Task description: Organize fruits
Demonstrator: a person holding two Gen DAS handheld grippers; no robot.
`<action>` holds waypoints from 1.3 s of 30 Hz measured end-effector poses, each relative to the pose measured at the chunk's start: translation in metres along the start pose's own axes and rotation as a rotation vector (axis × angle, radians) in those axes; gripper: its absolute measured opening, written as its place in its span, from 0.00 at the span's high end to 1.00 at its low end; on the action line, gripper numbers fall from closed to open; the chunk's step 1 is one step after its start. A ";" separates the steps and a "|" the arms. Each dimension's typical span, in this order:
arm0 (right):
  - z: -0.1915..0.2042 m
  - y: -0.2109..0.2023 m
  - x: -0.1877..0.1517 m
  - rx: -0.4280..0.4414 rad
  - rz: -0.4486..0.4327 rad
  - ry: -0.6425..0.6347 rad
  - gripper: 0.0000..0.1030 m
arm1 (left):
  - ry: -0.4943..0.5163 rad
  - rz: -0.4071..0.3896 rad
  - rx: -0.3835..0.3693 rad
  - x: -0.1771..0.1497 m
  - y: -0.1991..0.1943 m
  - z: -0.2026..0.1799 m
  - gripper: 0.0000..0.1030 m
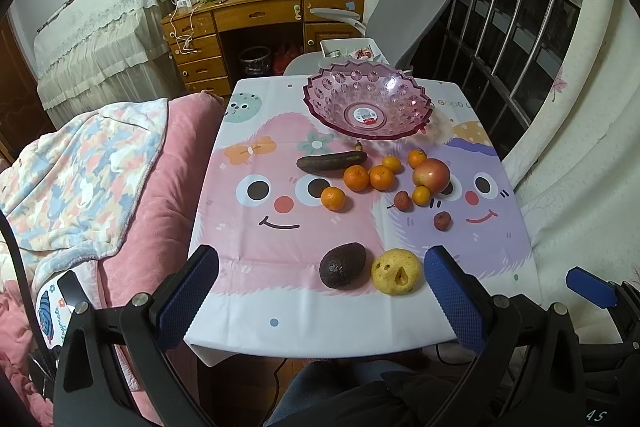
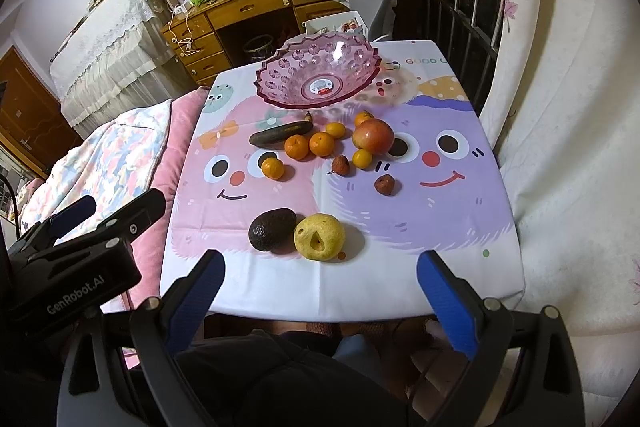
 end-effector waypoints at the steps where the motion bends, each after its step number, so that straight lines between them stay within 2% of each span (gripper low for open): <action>1: 0.001 -0.001 0.001 0.001 0.001 -0.001 0.05 | 0.000 0.001 0.000 -0.001 0.001 0.000 0.01; 4: -0.001 0.009 -0.005 -0.003 0.001 -0.004 0.05 | 0.000 0.003 -0.001 -0.002 0.002 0.000 0.01; 14: 0.003 0.001 0.002 -0.002 0.009 0.002 0.05 | 0.000 0.018 -0.011 -0.005 0.009 0.013 0.01; 23: 0.020 0.026 -0.021 0.019 0.016 0.017 0.05 | 0.017 0.067 -0.020 -0.008 0.011 0.030 0.01; 28: 0.024 0.020 -0.014 0.013 0.013 0.019 0.05 | 0.044 0.086 -0.037 -0.010 0.018 0.036 0.01; 36: 0.033 0.028 -0.012 -0.048 -0.053 0.004 0.05 | 0.091 0.125 -0.070 -0.008 0.042 0.043 0.01; 39: 0.034 0.032 -0.014 -0.085 -0.072 -0.038 0.05 | 0.101 0.149 -0.094 -0.009 0.057 0.043 0.01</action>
Point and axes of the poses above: each gripper's, at about its wrist camera, not at the fingertips, and y roughly the way its jaws point, z to its left, x to its top, the point moved 5 cm from there along y, roughly the way its jaws point, and after that the axes turned 5 degrees about x, right-handed, at the moved point
